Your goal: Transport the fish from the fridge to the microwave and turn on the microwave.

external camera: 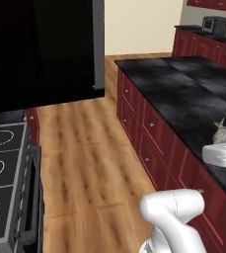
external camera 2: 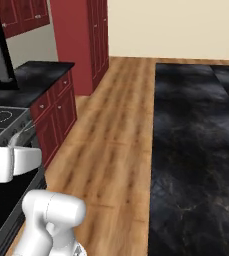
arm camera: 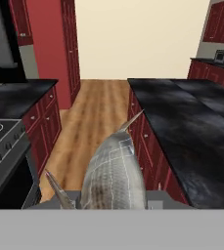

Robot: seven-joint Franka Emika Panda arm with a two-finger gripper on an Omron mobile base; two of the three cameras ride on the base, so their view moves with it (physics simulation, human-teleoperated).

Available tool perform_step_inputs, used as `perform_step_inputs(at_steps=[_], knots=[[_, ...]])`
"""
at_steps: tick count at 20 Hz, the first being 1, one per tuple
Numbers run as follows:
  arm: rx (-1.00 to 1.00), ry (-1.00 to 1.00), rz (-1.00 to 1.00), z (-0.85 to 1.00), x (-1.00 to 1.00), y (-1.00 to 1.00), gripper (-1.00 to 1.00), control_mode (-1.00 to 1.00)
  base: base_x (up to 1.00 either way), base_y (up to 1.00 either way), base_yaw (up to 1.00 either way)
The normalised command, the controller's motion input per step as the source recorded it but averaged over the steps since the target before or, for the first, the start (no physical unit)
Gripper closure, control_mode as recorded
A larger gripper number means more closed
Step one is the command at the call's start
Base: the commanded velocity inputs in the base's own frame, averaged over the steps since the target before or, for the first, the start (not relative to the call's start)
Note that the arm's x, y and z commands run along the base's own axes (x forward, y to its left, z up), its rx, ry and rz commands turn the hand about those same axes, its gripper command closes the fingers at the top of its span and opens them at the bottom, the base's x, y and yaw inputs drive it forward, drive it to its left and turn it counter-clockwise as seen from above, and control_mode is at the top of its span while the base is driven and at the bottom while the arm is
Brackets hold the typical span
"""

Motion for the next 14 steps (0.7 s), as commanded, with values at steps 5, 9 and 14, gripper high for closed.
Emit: perform_step_inputs(at_steps=[5,9,14], knots=[[0.0,0.0,0.0,0.0,0.0,0.0,1.0,1.0,0.84,0.0,-0.09],[0.0,0.0,0.0,0.0,0.0,0.0,1.0,1.0,0.83,0.0,-0.08],[0.0,0.0,0.0,0.0,0.0,0.0,1.0,1.0,0.83,0.01,-0.06]])
